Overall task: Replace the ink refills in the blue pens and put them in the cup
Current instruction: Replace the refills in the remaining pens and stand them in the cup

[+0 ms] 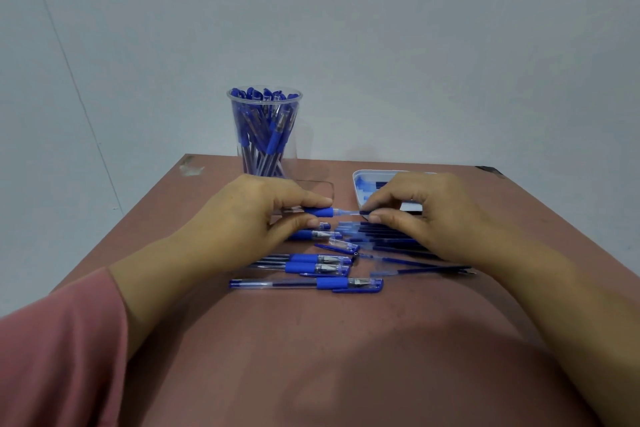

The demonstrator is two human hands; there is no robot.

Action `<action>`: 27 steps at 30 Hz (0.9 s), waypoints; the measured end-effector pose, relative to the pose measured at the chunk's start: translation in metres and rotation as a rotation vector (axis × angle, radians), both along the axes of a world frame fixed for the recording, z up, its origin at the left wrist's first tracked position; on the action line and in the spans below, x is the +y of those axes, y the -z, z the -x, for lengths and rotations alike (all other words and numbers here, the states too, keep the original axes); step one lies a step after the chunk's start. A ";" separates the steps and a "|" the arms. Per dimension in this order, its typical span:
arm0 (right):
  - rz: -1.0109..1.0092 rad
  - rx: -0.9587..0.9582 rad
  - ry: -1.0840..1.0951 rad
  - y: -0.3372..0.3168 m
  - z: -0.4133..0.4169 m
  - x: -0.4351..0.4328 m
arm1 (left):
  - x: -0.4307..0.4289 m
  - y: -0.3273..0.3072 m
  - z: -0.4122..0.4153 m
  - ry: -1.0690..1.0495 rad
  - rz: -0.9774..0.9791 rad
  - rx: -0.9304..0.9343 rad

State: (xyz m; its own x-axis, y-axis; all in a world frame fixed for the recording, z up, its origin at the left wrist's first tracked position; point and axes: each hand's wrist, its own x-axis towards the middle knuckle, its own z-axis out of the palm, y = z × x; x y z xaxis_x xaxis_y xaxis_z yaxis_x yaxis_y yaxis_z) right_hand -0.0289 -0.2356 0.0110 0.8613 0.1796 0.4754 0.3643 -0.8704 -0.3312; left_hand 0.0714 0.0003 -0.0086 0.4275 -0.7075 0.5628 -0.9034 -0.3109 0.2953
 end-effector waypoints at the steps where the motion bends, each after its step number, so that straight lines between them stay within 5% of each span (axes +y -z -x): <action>1: 0.023 -0.024 -0.023 0.001 -0.001 0.004 | -0.001 0.000 0.001 -0.001 -0.010 -0.003; 27: -0.086 0.021 -0.032 0.004 0.000 0.011 | -0.001 -0.001 0.002 0.012 0.053 -0.046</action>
